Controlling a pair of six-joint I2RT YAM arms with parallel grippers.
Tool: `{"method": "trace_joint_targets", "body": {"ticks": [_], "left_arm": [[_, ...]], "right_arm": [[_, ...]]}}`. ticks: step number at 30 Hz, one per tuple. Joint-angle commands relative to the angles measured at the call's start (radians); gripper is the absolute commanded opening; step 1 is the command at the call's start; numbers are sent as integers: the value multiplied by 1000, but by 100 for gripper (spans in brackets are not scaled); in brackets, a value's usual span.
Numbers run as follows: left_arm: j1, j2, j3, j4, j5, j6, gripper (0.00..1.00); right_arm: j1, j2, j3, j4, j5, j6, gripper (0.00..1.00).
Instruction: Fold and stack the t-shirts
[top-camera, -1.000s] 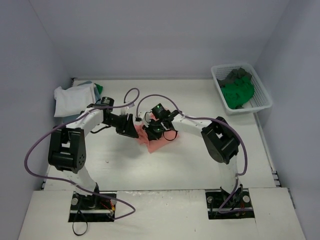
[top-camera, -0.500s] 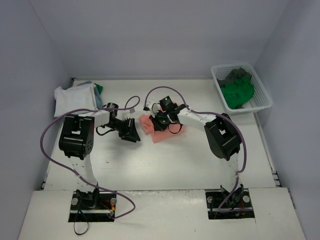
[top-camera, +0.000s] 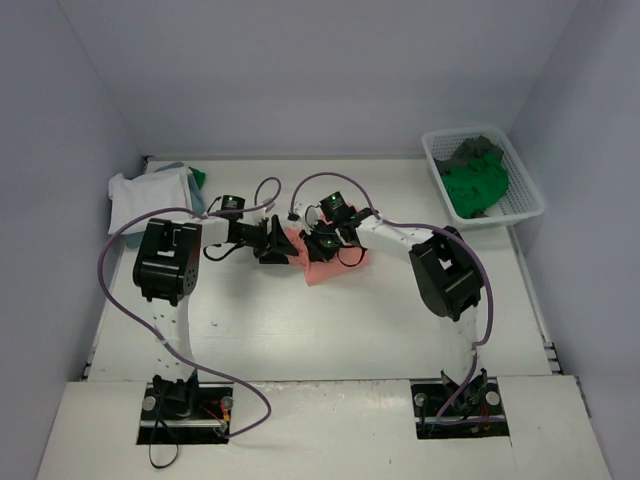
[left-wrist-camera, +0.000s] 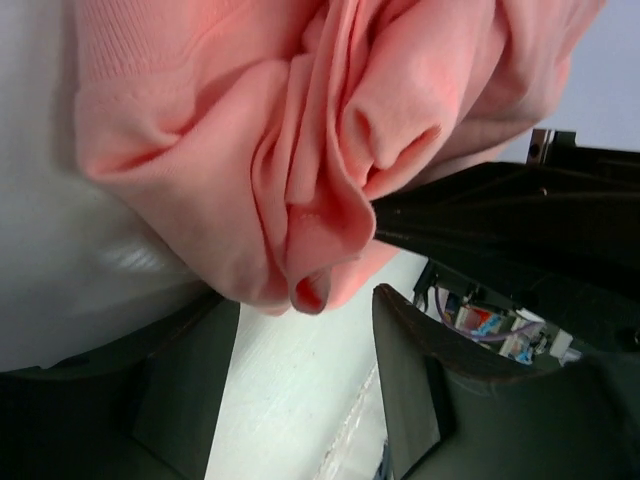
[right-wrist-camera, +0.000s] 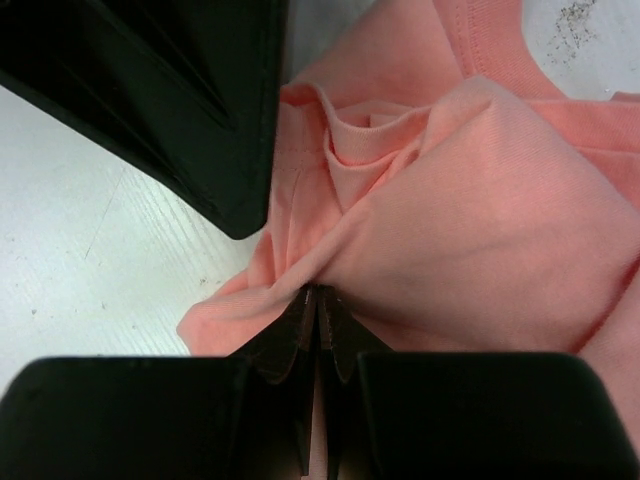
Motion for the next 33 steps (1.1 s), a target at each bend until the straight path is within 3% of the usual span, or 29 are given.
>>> {"method": "trace_joint_targets", "body": {"ticks": [1, 13, 25, 33], "left_arm": [[-2, 4, -24, 112, -298, 4, 53], [2, -79, -118, 82, -523, -8, 58], [-130, 69, -67, 119, -493, -88, 58], [-221, 155, 26, 203, -368, -177, 58]], "right_arm": [[-5, -61, 2, 9, -27, 3, 0], [-5, -72, 10, 4, -33, 7, 0], [-10, -81, 19, 4, -43, 7, 0], [-24, -83, 19, 4, -68, 3, 0]]}}
